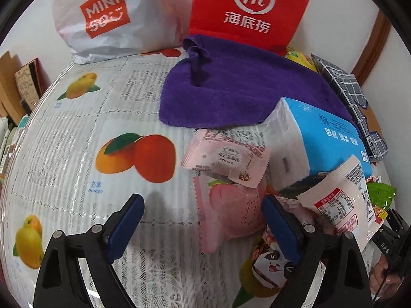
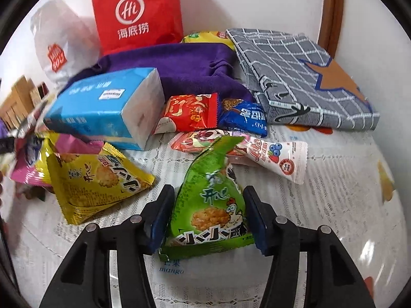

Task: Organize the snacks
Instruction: 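Grasp the green triangular snack bag with the right tool while the left tool grasps a pink candy packet, then carry the green bag and pink candy packet onto the purple towel with both tools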

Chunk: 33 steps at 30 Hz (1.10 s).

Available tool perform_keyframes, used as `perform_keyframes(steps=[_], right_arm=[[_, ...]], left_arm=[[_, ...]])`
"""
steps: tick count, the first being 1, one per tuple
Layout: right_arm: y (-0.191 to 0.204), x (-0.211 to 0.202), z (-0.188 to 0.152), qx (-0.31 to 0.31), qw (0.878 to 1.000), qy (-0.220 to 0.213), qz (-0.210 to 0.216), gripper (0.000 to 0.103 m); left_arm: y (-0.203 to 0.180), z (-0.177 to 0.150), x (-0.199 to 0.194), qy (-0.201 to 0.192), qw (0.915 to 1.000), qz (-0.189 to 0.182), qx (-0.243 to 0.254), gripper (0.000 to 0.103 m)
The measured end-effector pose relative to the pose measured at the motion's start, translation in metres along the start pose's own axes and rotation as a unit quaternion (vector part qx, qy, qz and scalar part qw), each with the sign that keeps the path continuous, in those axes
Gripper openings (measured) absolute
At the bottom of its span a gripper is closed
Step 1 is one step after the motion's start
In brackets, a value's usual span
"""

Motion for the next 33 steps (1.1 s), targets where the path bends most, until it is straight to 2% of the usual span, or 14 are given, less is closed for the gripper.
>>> perform_keyframes(steps=[3,4,6,8,11,17,25,31,33], right_arm=[[-0.003,0.000,0.001,0.011,1.000,0.003,0.011,0.055],[-0.002,0.001,0.001,0.010,1.000,0.003,0.009,0.055],[-0.002,0.001,0.002,0.009,1.000,0.003,0.009,0.055],[-0.003,0.001,0.002,0.011,1.000,0.003,0.011,0.056],[-0.002,0.001,0.002,0.010,1.000,0.002,0.008,0.055],[-0.003,0.000,0.003,0.011,1.000,0.004,0.006,0.054],[-0.002,-0.001,0.000,0.010,1.000,0.002,0.006,0.054],[0.000,-0.003,-0.001,0.001,1.000,-0.010,-0.012,0.052],[0.002,-0.008,-0.003,0.003,1.000,-0.012,0.000,0.051]], left_arm=[[-0.004,0.001,0.003,-0.002,0.9997,-0.025,0.006,0.080],[-0.005,0.001,0.004,-0.001,0.9993,-0.036,0.008,0.073],[-0.007,0.002,0.004,-0.004,0.9987,-0.048,0.015,0.065],[-0.012,0.003,0.003,-0.005,0.9972,-0.070,0.024,0.044],[-0.015,0.003,-0.001,-0.008,0.9958,-0.085,0.034,0.036],[-0.009,0.000,-0.007,-0.007,0.9935,-0.110,0.027,0.029],[0.000,-0.007,-0.021,-0.002,0.9943,-0.100,0.037,0.029],[0.008,-0.009,-0.039,-0.019,0.9962,-0.082,0.023,0.029],[0.007,-0.010,-0.045,-0.024,0.9966,-0.077,0.019,0.029]])
Point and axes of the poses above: each gripper's, at about its wrist camera, not at the fingertips, and x roughly the way its jaws point, y to its left, z to its top, the point moved 6 cm from there along x, roughly the way its jaws point, and after that the axes turned 13 degrees about x, right-handed, at the moved point
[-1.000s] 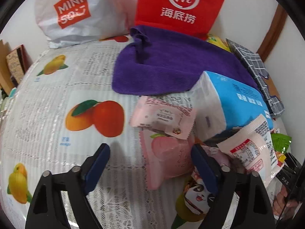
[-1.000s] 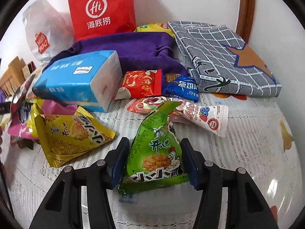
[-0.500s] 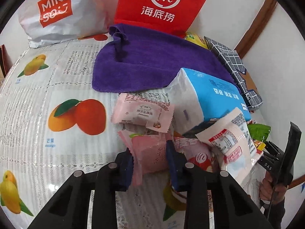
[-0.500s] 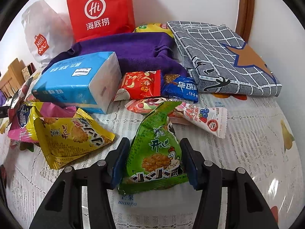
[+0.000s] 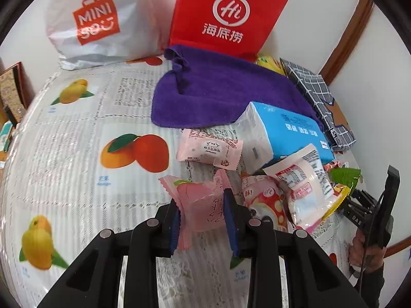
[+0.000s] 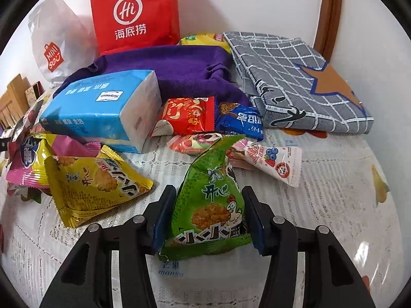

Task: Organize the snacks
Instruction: 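Carry the green bag and pink candy packet onto the purple towel with both tools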

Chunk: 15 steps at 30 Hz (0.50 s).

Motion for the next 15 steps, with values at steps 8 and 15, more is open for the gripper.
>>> perform_keyframes(steps=[8,15], right_arm=[[-0.005,-0.030,-0.003,0.045,0.999,-0.002,0.010,0.046],[-0.001,-0.067,0.008,0.057,0.998,-0.007,0.034,0.046]], left_arm=[[-0.023,0.001,-0.038,-0.030,0.9994,0.016,0.010,0.029],[-0.063,0.006,-0.061,-0.053,0.9983,0.003,0.025,0.029]])
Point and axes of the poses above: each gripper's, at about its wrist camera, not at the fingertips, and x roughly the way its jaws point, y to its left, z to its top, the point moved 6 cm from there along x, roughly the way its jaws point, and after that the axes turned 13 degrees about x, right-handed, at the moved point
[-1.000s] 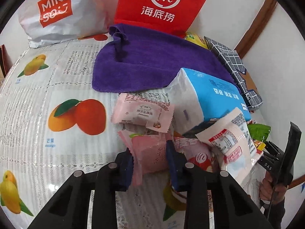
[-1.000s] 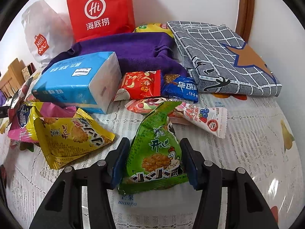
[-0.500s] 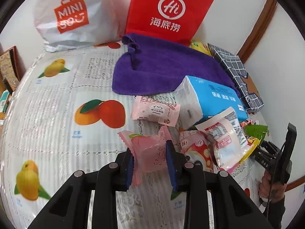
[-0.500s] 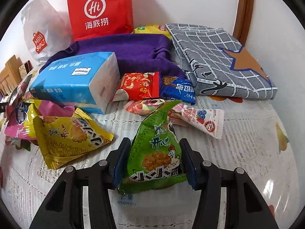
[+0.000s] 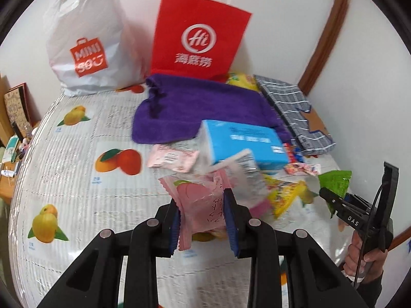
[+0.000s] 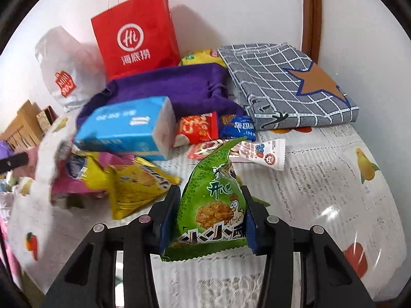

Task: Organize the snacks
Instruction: 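Carry the green bag and pink candy packet onto the purple towel with both tools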

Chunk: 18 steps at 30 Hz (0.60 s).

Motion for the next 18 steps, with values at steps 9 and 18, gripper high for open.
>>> perform_keyframes(steps=[9,18], right_arm=[[0.036,-0.045,0.032,-0.009,0.999,-0.031,0.035,0.046],[0.078,-0.044,0.069,-0.033,0.996,-0.052,0.062,0.046]], left_arm=[[-0.037,0.032,-0.009,-0.017,0.9996,-0.010,0.018,0.029],[-0.033,0.068,-0.006,-0.025,0.9994,0.007,0.025,0.029]])
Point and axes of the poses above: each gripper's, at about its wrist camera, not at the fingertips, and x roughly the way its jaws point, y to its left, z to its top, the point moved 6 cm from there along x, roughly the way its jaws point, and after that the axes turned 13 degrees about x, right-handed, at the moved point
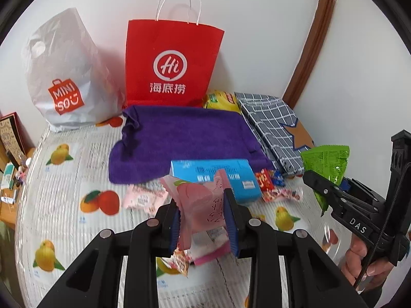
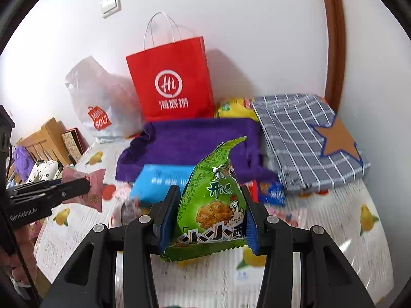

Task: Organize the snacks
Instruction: 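Carry the green bag and pink candy packet onto the purple towel with both tools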

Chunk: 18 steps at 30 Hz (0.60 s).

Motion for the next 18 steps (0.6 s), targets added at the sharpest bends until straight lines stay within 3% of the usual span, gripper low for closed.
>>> perform_keyframes(steps=[18], right_arm=[[0.031,0.077,0.081,-0.026,1.000,-0.001,0.000,0.046]], left_arm=[[0.049,0.057,0.050,0.001,0.9997,0.022,-0.014,0.029]])
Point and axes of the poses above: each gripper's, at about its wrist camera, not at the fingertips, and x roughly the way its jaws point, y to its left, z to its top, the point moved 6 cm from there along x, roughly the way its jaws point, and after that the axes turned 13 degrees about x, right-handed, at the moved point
